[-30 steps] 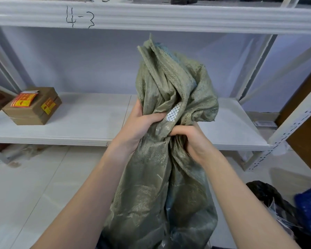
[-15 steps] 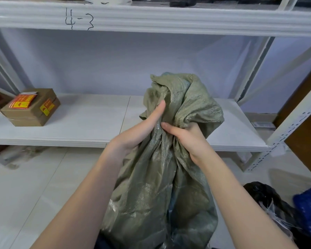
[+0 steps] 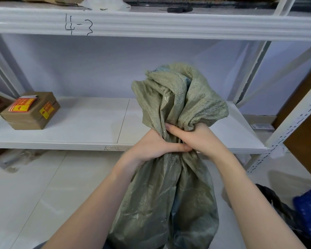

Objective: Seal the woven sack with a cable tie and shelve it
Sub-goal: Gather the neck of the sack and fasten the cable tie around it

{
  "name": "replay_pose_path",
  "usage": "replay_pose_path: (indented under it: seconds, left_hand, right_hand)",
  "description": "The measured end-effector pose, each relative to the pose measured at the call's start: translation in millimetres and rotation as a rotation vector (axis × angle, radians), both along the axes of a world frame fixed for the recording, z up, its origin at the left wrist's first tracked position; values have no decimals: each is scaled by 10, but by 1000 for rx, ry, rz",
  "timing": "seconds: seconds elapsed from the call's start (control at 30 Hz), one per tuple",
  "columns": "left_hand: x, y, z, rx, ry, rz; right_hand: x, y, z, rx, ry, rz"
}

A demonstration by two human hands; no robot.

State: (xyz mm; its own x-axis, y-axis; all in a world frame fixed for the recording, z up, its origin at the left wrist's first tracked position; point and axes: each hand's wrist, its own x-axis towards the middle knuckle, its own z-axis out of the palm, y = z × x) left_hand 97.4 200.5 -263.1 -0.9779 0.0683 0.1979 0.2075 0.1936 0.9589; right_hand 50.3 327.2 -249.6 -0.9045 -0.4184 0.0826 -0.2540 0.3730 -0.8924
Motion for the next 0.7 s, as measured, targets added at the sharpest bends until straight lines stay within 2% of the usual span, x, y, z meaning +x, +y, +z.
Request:
replay_pose_path:
  seconds: [0.13, 0.27, 0.37, 0.53, 0.63, 0.7]
  left_hand:
    - [-30, 40, -31, 154, -40, 119]
    - [-35, 33, -53, 292, -186, 175]
    - [-53, 42, -47, 285, -163, 217]
    - [-102, 123, -37, 226, -54, 495]
    - [-140, 75, -56, 260, -122, 567]
    - [-159, 18, -61, 287, -186, 568]
  right_hand:
    - [-19, 45, 29, -9, -18, 41]
    - [-49, 96, 42, -17, -97, 91]
    - [-51, 153, 47, -15, -150, 149]
    - [-94, 201, 6, 1, -114, 171]
    - [-132, 206, -32, 22, -59, 192]
    - [-176, 223, -58, 80, -34, 132]
